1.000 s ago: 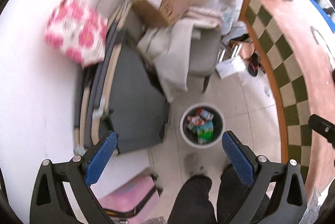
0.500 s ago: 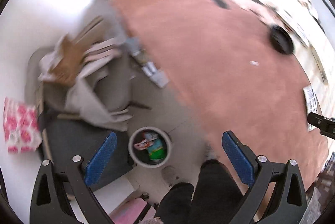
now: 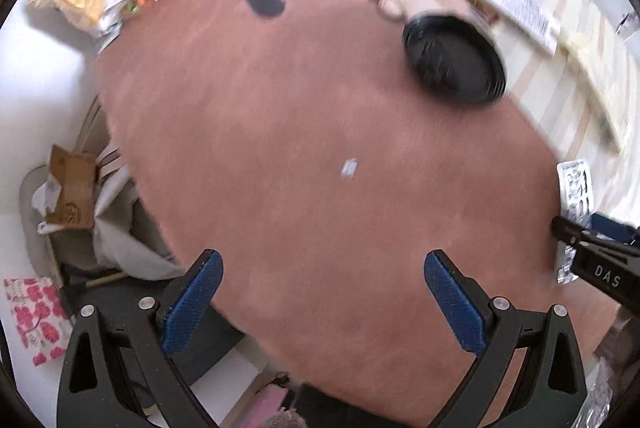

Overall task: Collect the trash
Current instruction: 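Move both tools back toward the table, then grasp the silver blister pack with the right tool while the left closes on the black lid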

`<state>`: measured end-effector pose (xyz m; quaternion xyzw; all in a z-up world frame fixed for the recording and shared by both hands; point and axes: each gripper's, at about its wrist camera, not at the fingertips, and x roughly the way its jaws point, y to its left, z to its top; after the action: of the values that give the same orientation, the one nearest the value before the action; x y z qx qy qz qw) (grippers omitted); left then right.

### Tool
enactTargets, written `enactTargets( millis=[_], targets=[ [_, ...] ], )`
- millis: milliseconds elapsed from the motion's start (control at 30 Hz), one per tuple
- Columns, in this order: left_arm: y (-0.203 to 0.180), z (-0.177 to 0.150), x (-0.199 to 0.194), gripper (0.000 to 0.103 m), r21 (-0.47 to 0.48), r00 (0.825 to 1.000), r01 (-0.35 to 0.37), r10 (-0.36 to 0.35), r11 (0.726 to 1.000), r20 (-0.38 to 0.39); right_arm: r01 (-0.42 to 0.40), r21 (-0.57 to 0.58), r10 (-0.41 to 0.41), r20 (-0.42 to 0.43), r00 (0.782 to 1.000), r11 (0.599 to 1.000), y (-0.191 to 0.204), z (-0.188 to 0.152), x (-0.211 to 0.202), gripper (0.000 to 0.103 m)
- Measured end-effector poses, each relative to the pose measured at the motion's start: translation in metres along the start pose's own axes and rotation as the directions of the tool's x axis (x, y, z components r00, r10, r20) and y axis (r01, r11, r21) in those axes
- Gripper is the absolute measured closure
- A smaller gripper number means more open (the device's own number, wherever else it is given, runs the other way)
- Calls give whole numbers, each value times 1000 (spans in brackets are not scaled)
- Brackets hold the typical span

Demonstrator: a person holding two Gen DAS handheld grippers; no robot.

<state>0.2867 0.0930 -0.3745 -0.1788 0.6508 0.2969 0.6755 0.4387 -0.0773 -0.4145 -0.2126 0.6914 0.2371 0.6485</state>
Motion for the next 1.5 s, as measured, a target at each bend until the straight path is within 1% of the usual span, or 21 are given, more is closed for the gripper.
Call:
enactTargets(
  millis=[100,233,333,433,567,600,633,667,700,733,767,800,833,867,900,933,1033,1133,1367,1433,1500],
  targets=[
    [-14,36,-2,0,-3,998,62,-62,998,6,-8,85,4,46,999,996,-16,21,-11,35],
    [-44,84,3,0,35,989,147,-147,988,-12,-10,183,1,46,999,983,-39,51,-13,35],
    [-68,113,15,0,60,982,186,-183,981,-53,4,228,-13,39,999,974,-51,59,-10,35],
    [-88,132,38,0,82,978,183,-173,980,-116,5,259,-15,36,999,966,-55,60,-7,35],
    [-96,143,60,1,108,983,123,-107,986,-149,-5,285,-6,37,999,958,-58,59,-9,35],
    [-94,143,64,4,104,982,130,-114,986,-154,-5,288,-7,38,999,957,-59,58,-10,35],
    [-92,143,66,9,96,981,131,-116,987,-154,-4,289,-7,39,999,957,-72,59,-9,35],
    [-88,142,67,11,80,979,152,-139,985,-149,0,286,-11,40,999,958,-74,58,-10,35],
    [-82,141,66,17,69,979,158,-147,985,-138,5,280,-16,39,999,960,-79,59,-11,35],
    [-79,140,64,26,68,981,158,-150,985,-121,9,276,-20,38,999,961,-79,59,-11,35],
    [-72,138,62,32,71,983,160,-152,985,-102,13,271,-24,39,999,963,-76,58,-10,35],
    [-70,138,60,43,76,984,161,-154,984,-94,16,266,-28,40,999,964,-71,57,-11,35],
    [-70,138,56,57,81,984,161,-154,984,-86,19,265,-30,40,999,964,-55,62,-3,35],
    [-69,139,54,64,83,984,166,-160,983,-79,18,264,-30,43,999,964,-53,62,-3,35],
    [-67,139,52,76,82,982,176,-170,981,-77,18,263,-30,44,999,965,-53,61,-2,35],
    [-63,139,51,86,81,980,190,-184,978,-75,15,267,-28,46,999,964,-54,62,-1,35],
    [-63,133,28,100,81,979,205,-203,976,-31,6,270,-21,53,998,963,-54,59,-2,35],
    [-46,129,9,102,67,972,231,-233,971,21,-4,270,-12,60,998,963,-56,57,-7,35],
    [4,120,-34,103,28,958,263,-265,964,114,-58,269,37,80,996,962,-49,42,-23,35],
    [9,113,-36,102,21,951,287,-287,958,111,-77,264,54,91,994,962,-44,38,-29,35],
    [20,102,-33,100,13,942,326,-326,945,83,-87,256,63,100,993,963,-39,34,-34,35]
  ],
)
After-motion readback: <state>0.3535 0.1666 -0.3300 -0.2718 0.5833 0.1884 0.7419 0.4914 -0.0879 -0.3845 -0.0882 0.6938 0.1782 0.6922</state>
